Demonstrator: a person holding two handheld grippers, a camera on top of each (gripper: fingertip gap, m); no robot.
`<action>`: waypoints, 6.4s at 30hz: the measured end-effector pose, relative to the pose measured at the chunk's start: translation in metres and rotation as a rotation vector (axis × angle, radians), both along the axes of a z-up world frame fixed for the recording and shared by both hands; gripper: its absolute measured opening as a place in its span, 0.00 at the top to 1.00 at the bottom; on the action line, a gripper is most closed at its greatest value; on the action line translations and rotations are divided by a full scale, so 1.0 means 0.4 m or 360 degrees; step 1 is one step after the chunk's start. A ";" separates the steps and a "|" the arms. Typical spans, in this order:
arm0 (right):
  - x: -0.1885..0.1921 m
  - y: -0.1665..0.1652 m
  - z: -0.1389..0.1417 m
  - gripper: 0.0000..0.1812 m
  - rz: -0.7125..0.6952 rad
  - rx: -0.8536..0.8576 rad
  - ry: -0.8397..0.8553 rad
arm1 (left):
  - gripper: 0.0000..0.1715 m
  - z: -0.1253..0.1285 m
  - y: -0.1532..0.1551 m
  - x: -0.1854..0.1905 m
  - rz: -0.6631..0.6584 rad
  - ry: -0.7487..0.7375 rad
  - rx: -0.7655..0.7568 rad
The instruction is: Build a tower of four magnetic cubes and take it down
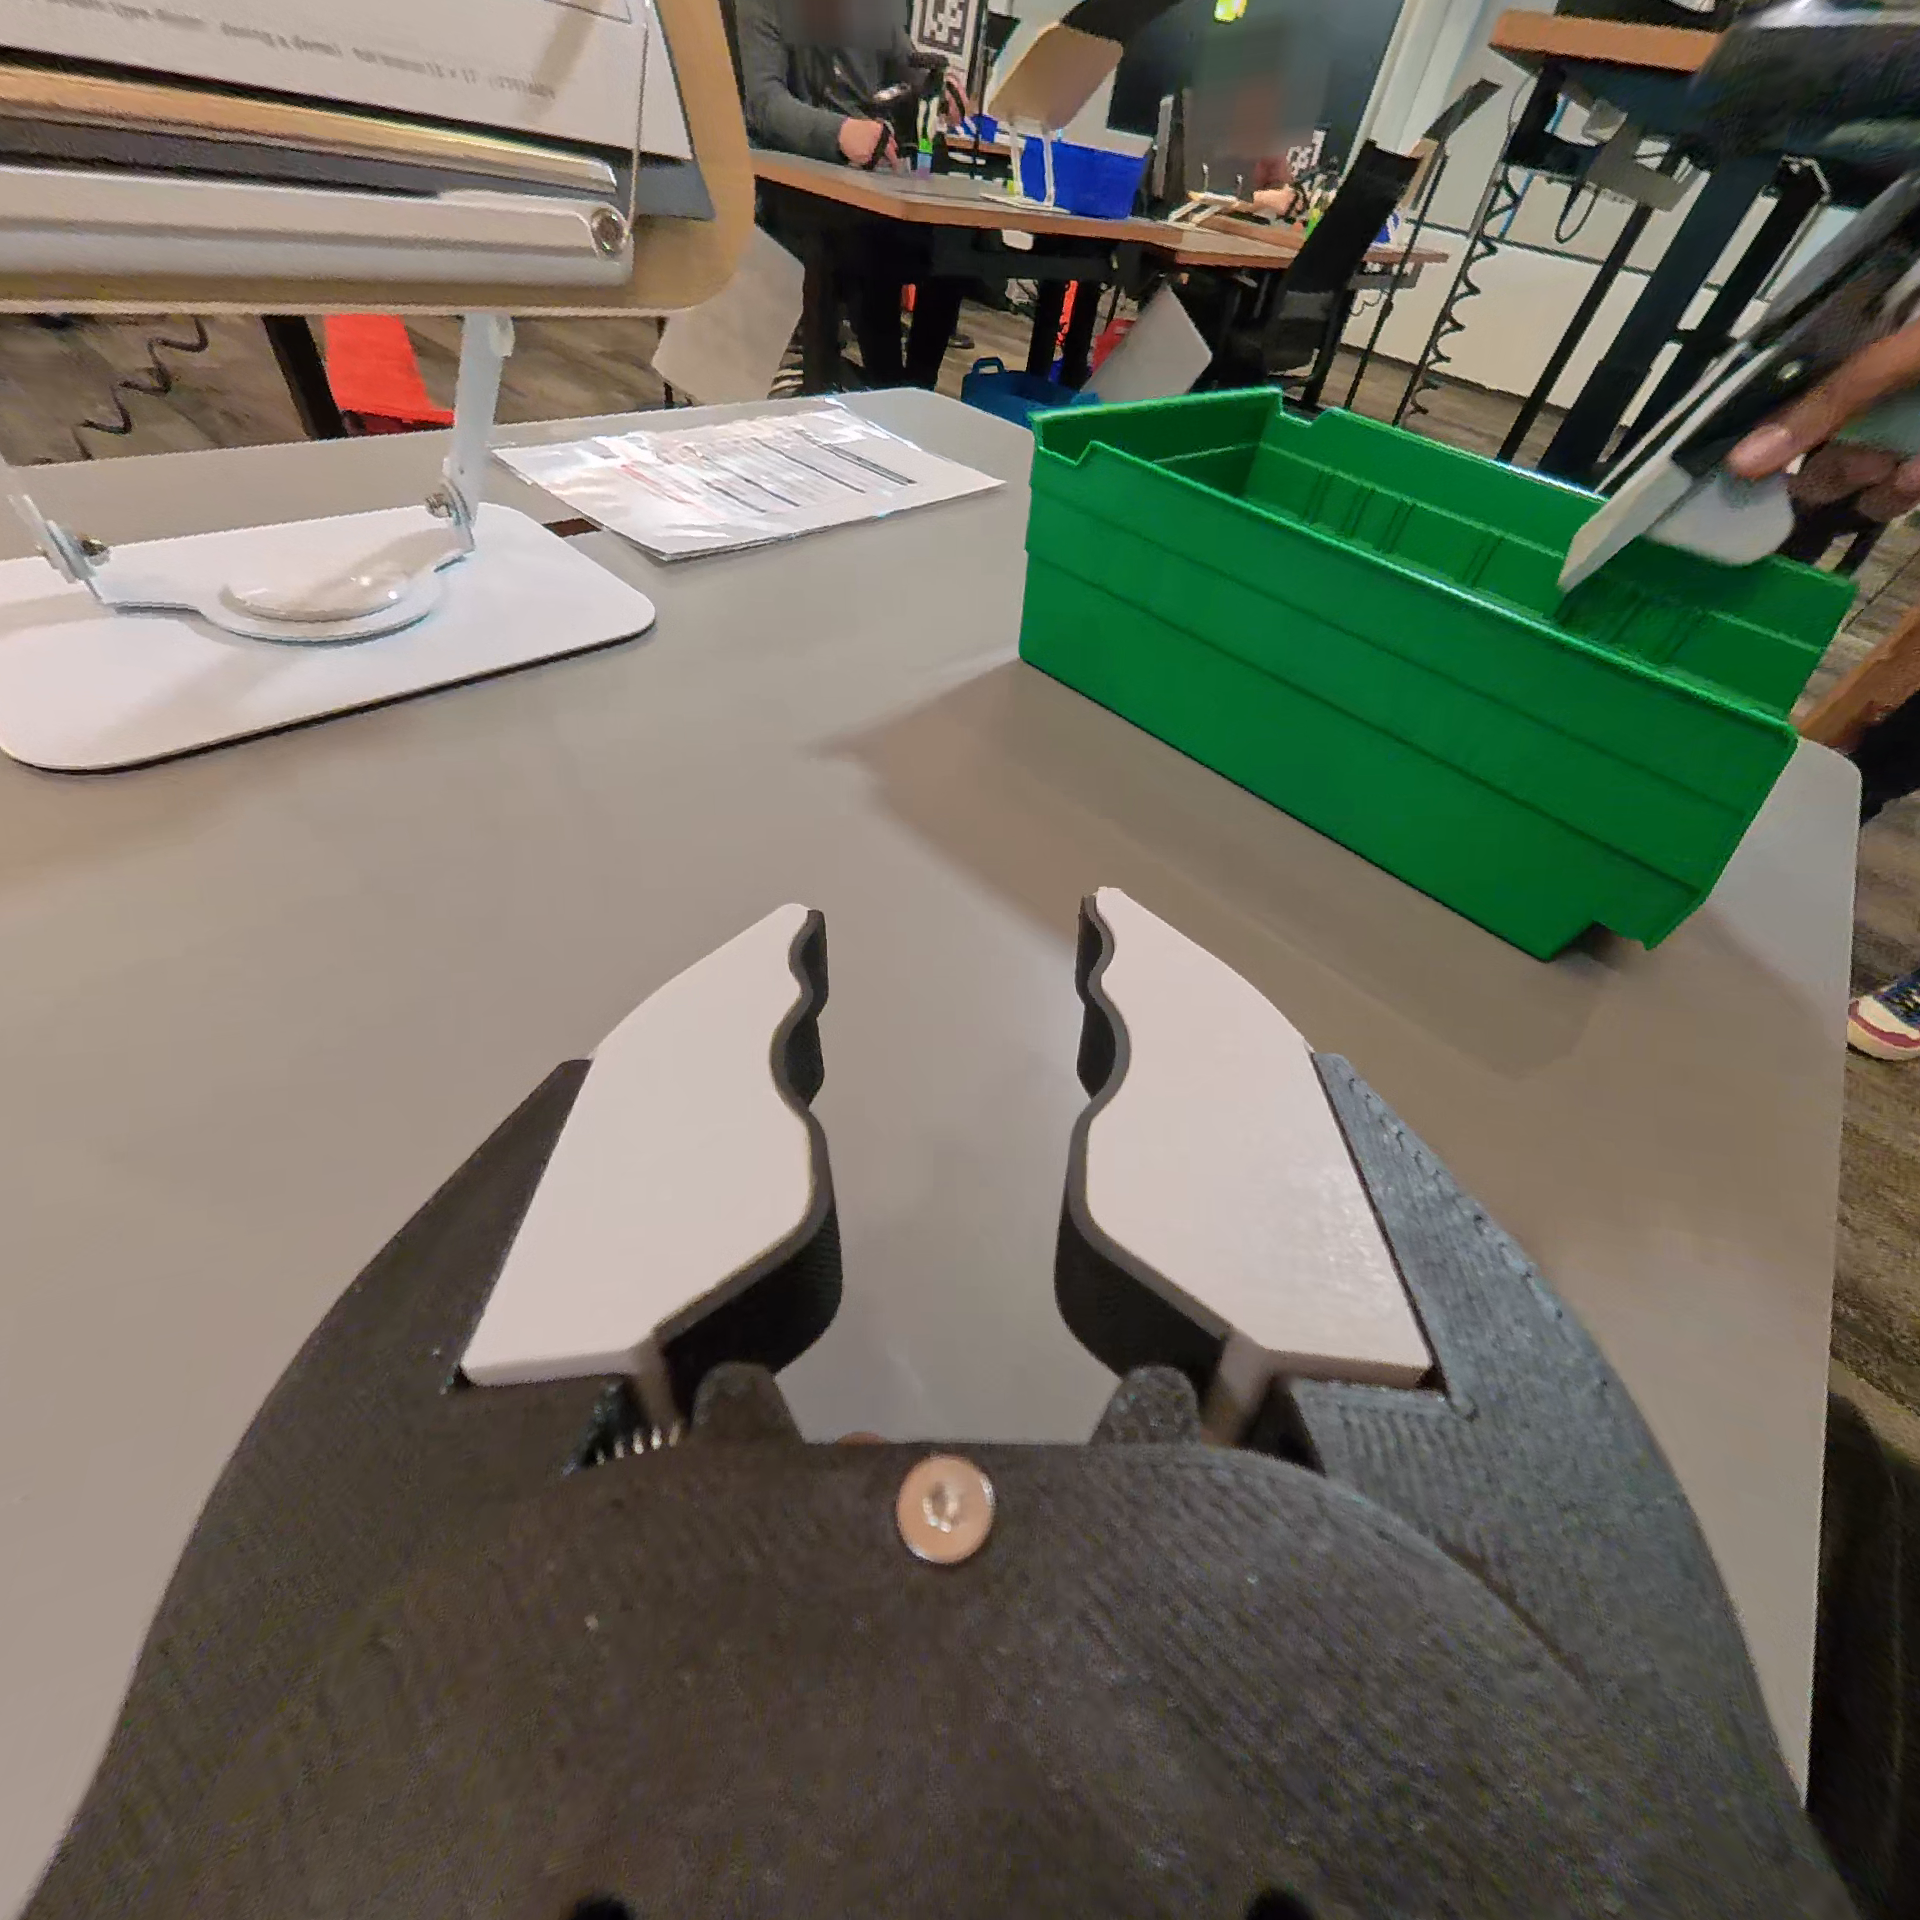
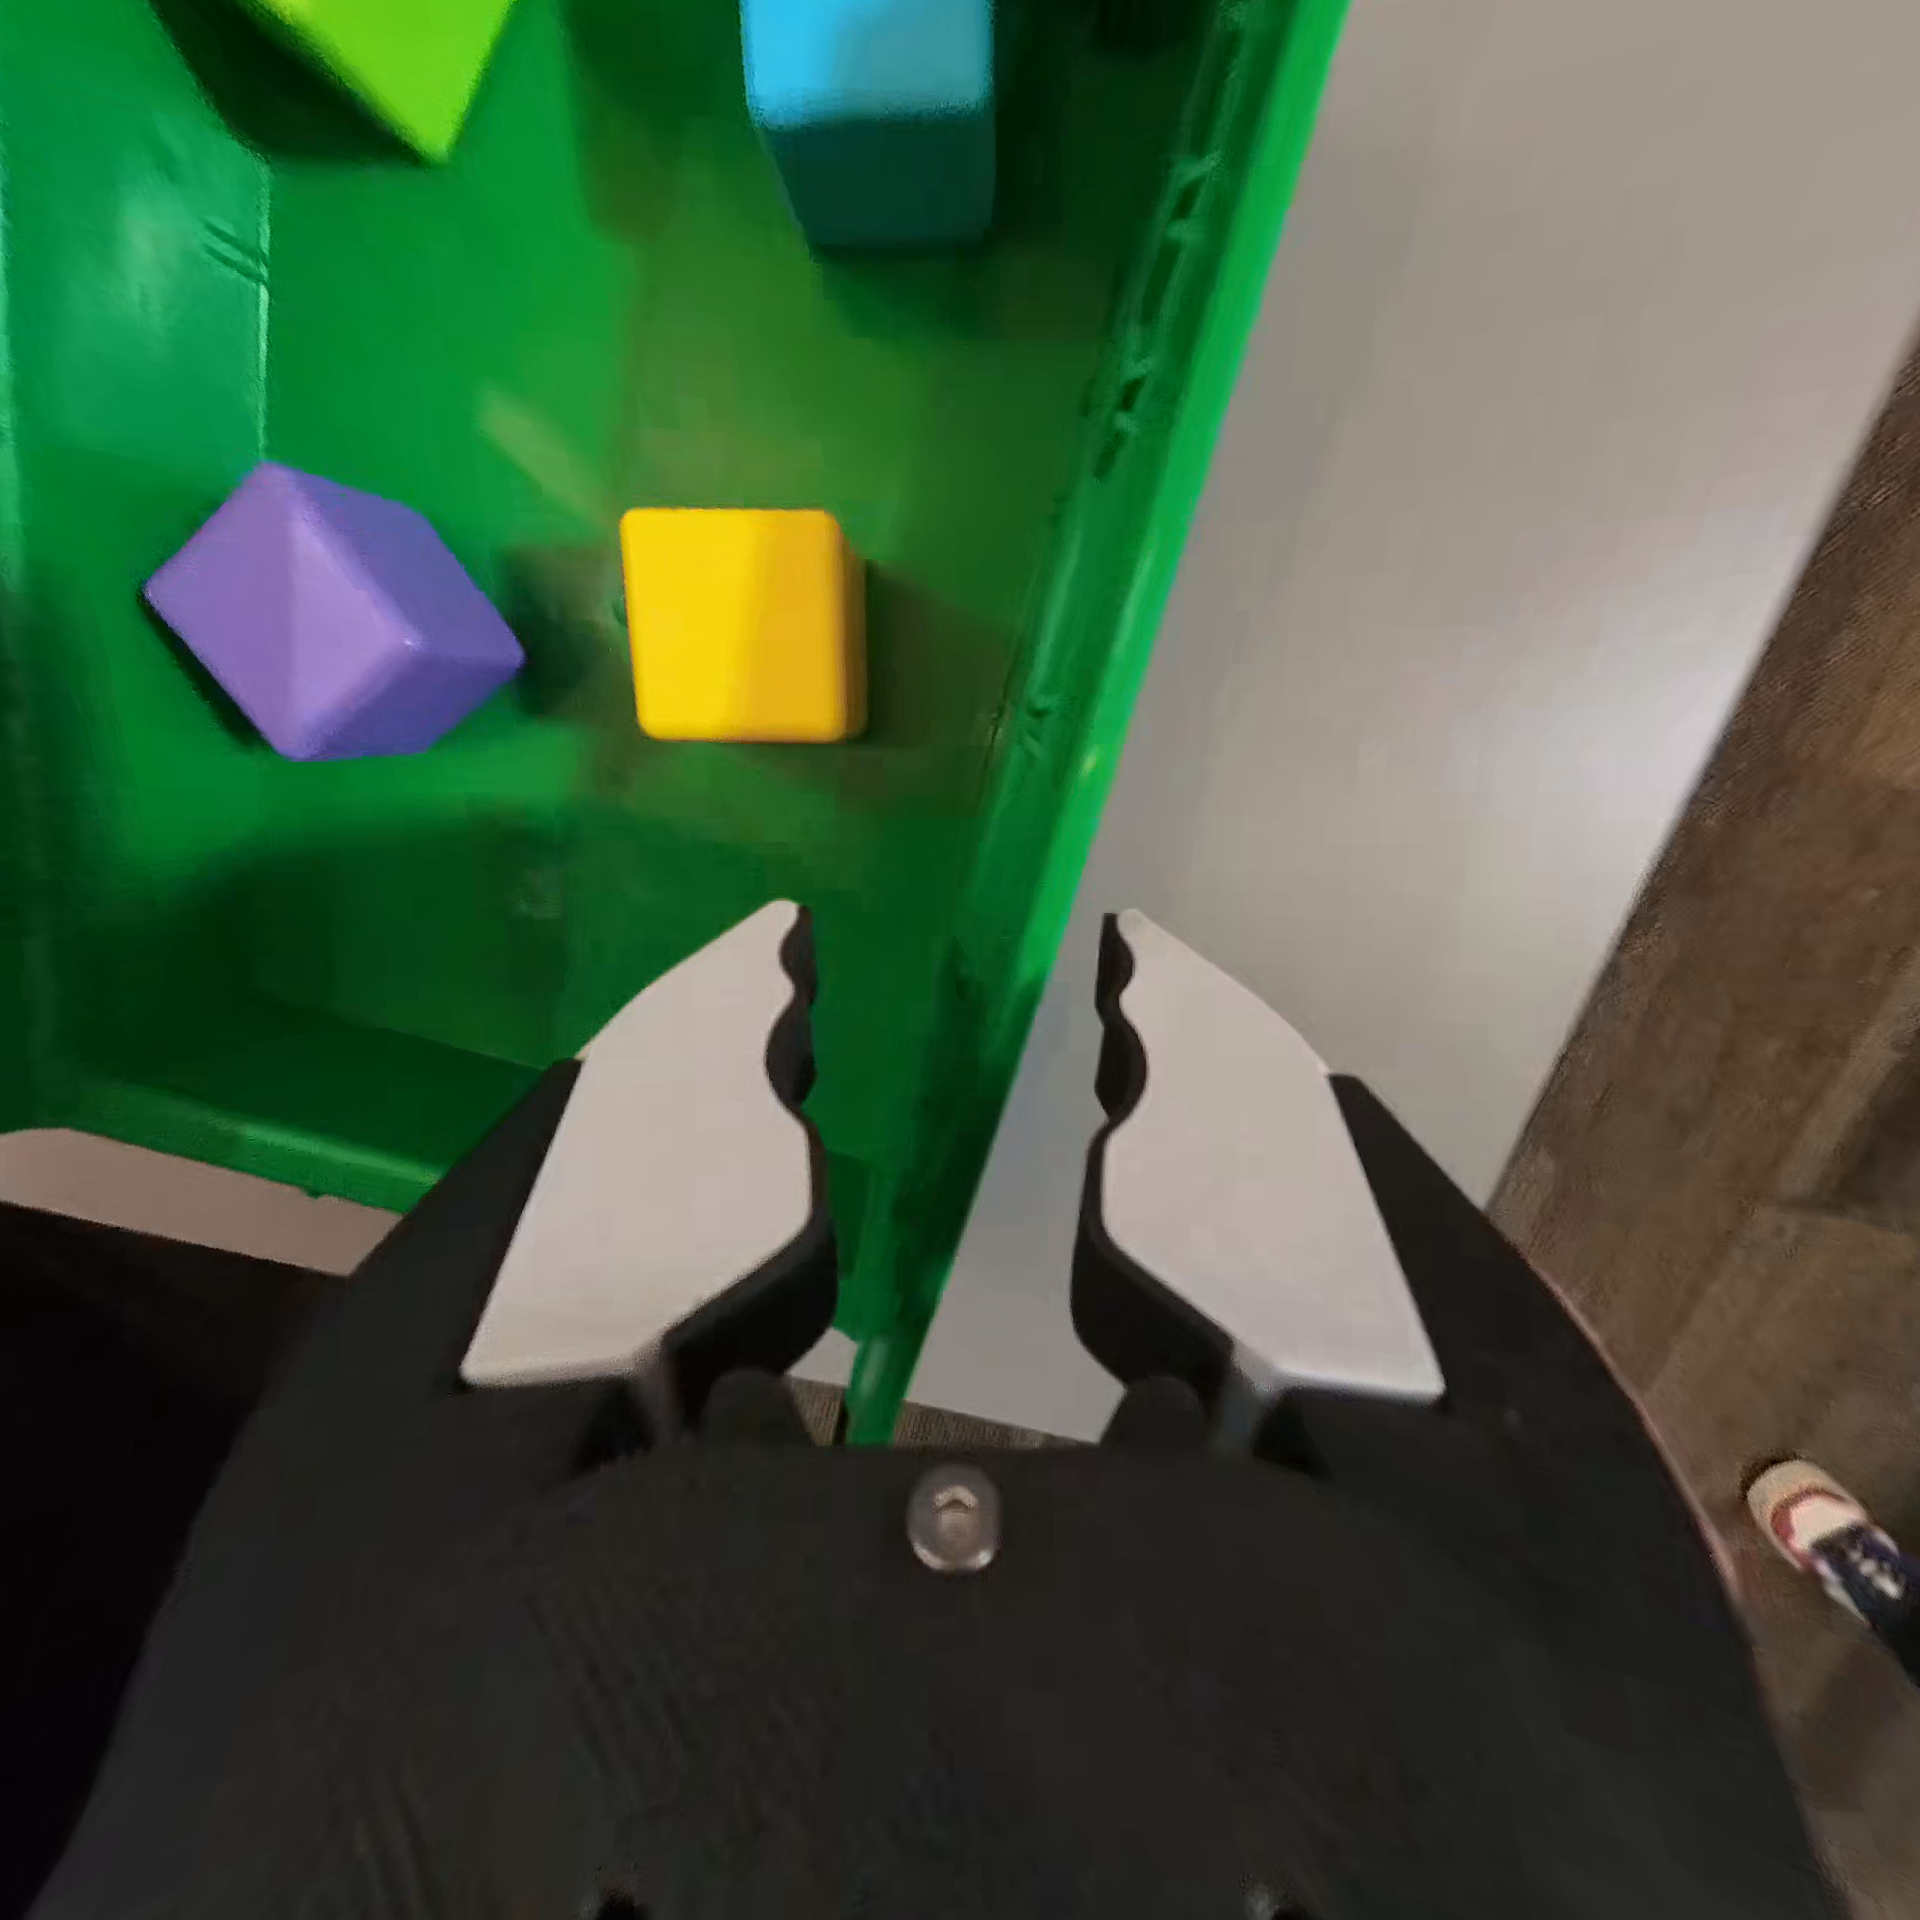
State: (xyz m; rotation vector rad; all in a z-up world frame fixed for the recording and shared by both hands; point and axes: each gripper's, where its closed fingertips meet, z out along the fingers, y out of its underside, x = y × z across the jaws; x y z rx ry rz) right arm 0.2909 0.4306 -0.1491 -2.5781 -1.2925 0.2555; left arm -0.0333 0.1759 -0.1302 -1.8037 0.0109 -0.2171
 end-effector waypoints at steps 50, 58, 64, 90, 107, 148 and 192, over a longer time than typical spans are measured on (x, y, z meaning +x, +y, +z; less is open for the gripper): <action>-0.594 -0.418 -0.053 0.97 0.0480 -0.0462 -0.0120 | 0.49 0.004 -0.543 -0.562 0.1180 0.0243 -0.0952; -0.792 -0.497 -0.069 0.97 0.0637 -0.0305 -0.0171 | 0.85 -0.098 -0.573 -0.555 0.0952 0.0228 -0.1122; -0.877 -0.546 -0.081 0.97 0.0560 -0.0323 -0.0156 | 0.91 -0.046 -0.619 -0.607 0.1003 0.0397 -0.1144; -1.377 -1.132 -0.036 0.64 0.0274 -0.0521 0.0472 | 0.92 0.316 -0.982 -0.703 0.1621 0.0589 -0.0949; -1.304 -1.228 0.092 0.97 0.0516 -0.0823 0.1172 | 0.92 0.348 -0.889 -0.676 0.1550 0.0707 -0.0840; -1.651 -1.022 0.064 1.00 0.0363 -0.0419 0.1319 | 0.92 0.328 -0.755 -0.605 0.1277 0.0758 -0.0826; -0.275 -0.376 0.128 1.00 -0.0131 0.0521 0.1707 | 0.89 -0.092 0.072 0.364 -0.0435 0.1069 -0.0835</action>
